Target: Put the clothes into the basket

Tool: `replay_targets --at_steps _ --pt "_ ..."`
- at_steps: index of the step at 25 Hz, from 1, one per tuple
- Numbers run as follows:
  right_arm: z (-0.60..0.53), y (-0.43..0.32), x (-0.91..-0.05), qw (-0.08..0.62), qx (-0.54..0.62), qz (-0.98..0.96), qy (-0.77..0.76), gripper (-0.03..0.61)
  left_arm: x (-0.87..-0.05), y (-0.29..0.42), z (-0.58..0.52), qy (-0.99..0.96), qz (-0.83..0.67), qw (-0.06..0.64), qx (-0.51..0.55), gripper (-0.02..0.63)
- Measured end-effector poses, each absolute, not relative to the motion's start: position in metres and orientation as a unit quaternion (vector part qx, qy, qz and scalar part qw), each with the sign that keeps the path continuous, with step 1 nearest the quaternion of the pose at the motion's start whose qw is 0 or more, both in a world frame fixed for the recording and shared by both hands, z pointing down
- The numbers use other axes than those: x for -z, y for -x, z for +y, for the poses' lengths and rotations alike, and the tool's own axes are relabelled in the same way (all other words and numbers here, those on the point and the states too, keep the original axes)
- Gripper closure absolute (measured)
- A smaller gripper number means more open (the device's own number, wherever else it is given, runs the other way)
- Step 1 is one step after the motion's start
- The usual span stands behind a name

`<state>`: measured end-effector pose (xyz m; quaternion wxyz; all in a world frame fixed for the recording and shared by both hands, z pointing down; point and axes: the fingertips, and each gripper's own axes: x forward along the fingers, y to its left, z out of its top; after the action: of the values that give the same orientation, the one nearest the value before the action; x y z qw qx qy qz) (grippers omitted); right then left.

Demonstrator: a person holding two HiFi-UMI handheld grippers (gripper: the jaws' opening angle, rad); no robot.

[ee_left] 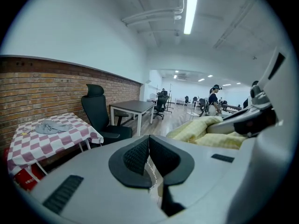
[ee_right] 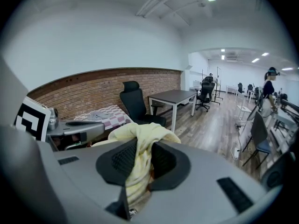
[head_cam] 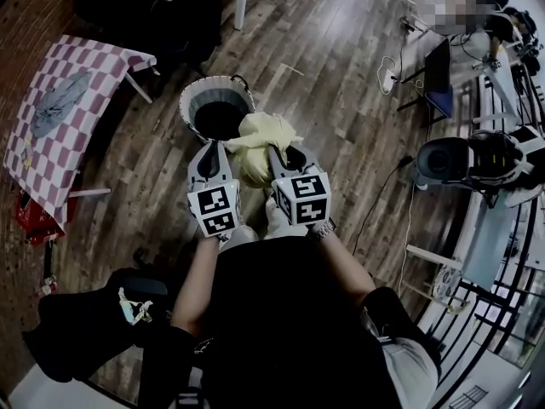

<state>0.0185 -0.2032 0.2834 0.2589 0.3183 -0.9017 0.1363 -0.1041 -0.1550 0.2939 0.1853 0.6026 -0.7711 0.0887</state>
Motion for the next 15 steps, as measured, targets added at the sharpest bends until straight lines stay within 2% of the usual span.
replay_targets --at_steps 15 --pt "-0.289 0.016 -0.340 0.314 -0.135 -0.924 -0.173 0.505 -0.328 0.123 -0.215 -0.488 -0.839 0.219 -0.097 0.600"
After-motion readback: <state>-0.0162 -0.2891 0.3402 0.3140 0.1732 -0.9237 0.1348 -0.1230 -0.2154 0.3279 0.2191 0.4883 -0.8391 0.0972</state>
